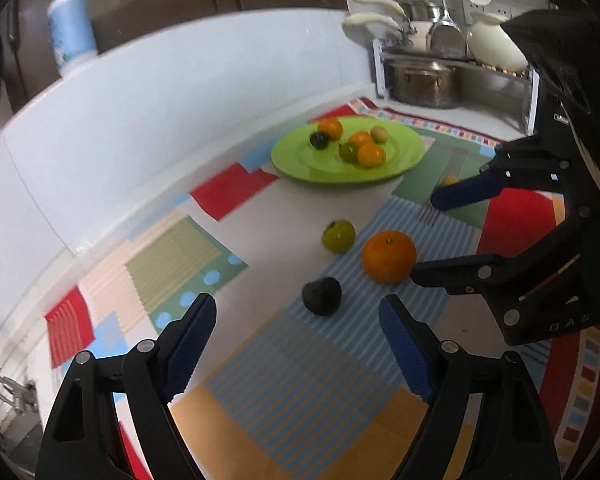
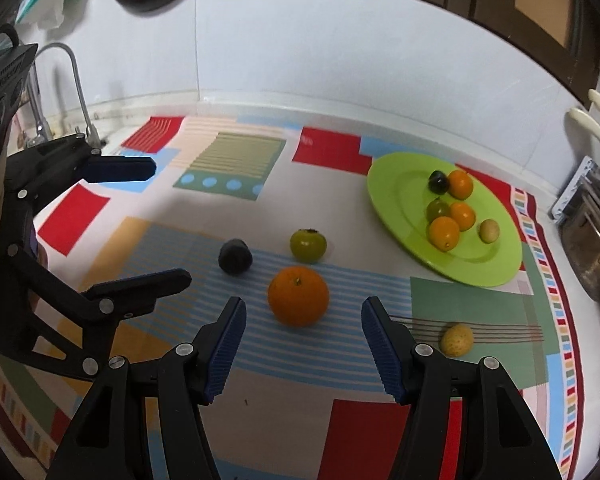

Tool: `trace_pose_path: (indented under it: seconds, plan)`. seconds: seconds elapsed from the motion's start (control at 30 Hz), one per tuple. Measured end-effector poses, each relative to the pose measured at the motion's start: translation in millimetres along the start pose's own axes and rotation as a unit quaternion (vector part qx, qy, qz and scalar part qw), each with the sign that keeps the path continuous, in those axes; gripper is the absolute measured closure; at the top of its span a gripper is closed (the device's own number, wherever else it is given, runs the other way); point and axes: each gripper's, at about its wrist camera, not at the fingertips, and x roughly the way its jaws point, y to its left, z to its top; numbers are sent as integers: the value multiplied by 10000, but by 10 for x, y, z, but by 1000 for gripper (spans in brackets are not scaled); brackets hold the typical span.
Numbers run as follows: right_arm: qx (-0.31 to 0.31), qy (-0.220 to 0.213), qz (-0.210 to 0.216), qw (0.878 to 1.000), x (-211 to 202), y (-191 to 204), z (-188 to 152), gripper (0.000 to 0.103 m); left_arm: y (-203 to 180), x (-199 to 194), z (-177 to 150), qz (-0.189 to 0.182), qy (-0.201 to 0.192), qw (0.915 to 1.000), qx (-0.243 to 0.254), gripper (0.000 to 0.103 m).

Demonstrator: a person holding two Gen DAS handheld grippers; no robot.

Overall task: Organize fruits
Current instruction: 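Move both open grippers back toward the remaining fruits on the cloth, then grasp the second dark plum with the left gripper while the right gripper grasps a large orange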

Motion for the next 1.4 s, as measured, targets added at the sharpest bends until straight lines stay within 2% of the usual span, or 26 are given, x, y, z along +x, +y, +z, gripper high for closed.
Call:
trace_pose_path:
  seconds: [0.17,0.33,0.47,0.7,0.9,1.4]
  plan:
    - [-47,149,105,9998,166,-13,-11,42,19,181,-24,-187,210,9996,40,31]
    - [93,295,286,9991,308,-67,-20,42,28,280,0,-473,362,9982,-34,46]
    - [161,273,403,9987,366,-103,-3,43,41,356,33,-554,421,9975,-83,51]
    - [437,349,681,9961,458,-201,19,55,88,493,70,-847,615,9937,-391,62]
    - [485,318,760,9954,449,-198,1,60,76,509,95,-908,640,9928,-442,74]
    - [778,80,690,9946,210,-276,-5,60,36,244,222,-750,460,9942,-615,74]
